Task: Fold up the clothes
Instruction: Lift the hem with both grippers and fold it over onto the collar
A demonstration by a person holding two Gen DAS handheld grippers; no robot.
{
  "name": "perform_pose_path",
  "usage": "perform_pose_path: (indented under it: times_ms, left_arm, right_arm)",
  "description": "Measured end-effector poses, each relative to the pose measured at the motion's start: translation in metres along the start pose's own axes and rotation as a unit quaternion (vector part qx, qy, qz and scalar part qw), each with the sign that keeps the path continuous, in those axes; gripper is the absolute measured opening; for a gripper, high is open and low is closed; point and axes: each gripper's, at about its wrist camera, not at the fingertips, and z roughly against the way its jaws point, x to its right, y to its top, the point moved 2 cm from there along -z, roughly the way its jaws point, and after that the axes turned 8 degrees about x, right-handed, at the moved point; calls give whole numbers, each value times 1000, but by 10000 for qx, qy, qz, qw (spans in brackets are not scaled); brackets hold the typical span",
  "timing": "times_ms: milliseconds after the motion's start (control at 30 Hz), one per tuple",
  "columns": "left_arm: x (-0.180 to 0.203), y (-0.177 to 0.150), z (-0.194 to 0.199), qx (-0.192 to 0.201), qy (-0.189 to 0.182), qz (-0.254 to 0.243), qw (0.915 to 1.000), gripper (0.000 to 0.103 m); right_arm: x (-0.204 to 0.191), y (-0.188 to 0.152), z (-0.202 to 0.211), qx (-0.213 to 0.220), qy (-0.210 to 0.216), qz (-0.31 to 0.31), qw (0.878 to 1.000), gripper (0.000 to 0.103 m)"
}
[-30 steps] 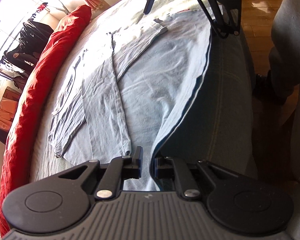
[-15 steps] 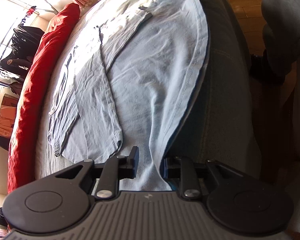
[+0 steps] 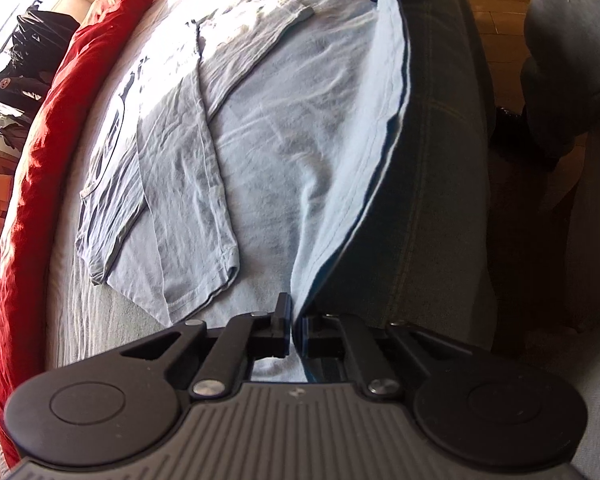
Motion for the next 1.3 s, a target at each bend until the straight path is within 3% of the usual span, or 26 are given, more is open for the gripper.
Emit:
perform_pose_path:
  times_ms: [200, 533, 933, 1300]
  left_arm:
    - [-20, 9, 3, -56, 40, 113, 9999, 1]
    - [-49, 11, 7, 176, 158, 235, 9994, 1]
    - [-77, 22, -9, 209, 629, 16, 9978, 1]
    - [-125, 23, -46, 268, 945, 10, 9952, 2]
  right_arm:
    - [17, 5, 9, -18, 52, -255, 9997, 5]
    - [42, 26, 14, -156, -285, -339, 9989, 4]
    - [80, 25, 3, 91, -898, -280, 9955, 4]
    - [127, 33, -23, 225, -1318, -241, 9907, 4]
